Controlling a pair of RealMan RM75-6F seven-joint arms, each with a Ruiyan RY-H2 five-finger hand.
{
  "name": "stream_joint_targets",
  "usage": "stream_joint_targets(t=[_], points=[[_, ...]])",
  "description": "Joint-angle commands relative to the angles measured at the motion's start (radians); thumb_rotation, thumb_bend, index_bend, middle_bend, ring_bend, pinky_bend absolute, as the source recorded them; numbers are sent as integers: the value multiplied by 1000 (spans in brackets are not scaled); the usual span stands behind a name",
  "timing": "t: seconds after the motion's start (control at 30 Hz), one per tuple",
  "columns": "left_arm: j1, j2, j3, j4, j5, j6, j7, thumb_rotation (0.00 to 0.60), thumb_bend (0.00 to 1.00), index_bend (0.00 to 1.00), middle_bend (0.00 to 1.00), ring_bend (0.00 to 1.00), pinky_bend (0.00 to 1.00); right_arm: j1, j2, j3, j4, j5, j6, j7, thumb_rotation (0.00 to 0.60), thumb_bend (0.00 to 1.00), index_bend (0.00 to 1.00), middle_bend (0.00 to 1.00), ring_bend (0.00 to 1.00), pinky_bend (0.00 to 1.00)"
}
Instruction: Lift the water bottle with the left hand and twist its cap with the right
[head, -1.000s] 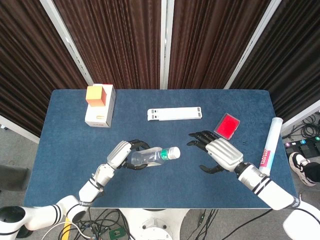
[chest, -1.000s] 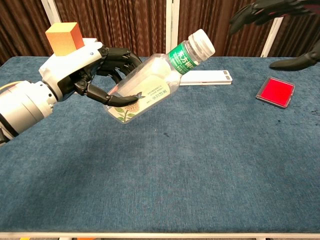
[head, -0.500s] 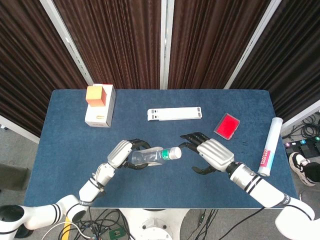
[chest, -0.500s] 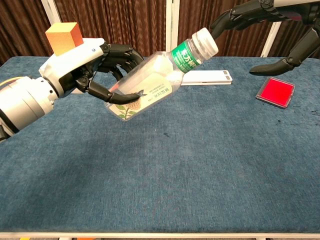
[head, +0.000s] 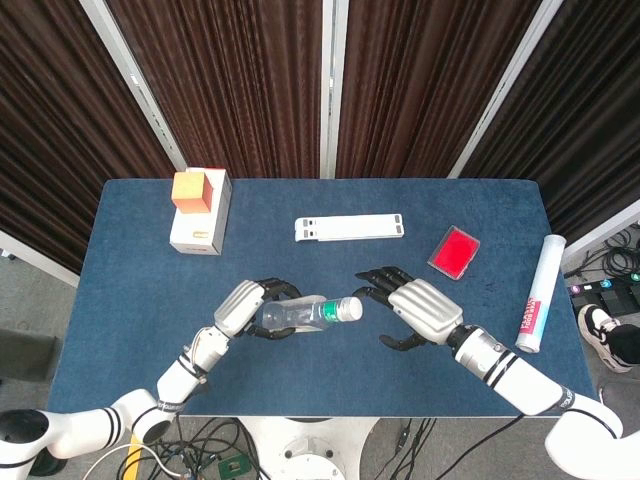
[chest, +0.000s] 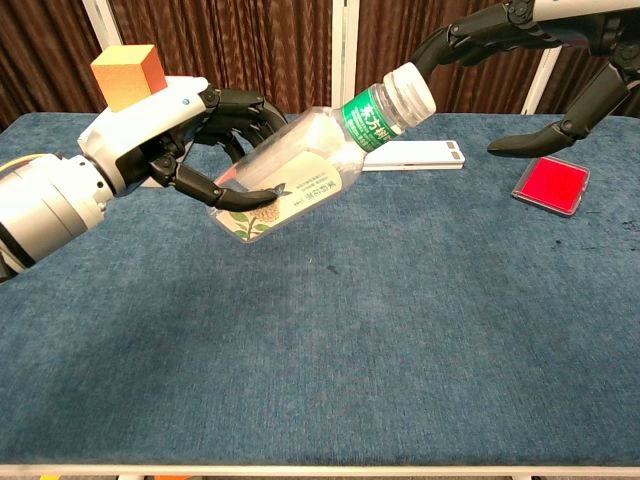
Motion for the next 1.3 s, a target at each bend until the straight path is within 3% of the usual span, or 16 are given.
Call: stream_joint_targets(t=[0.03,1.3], points=[[-2,1,0,0,-1,-2,1,600,317,480,473,373,485,2,-2,0,-1,-2,2,-1,599,239,193,31,0,0],[-12,6,5,2,-11,-16,-2,600,316,480,469,372,484,-2,7,-16,-14,-34,45,-1,599,242,193,31,0,0]])
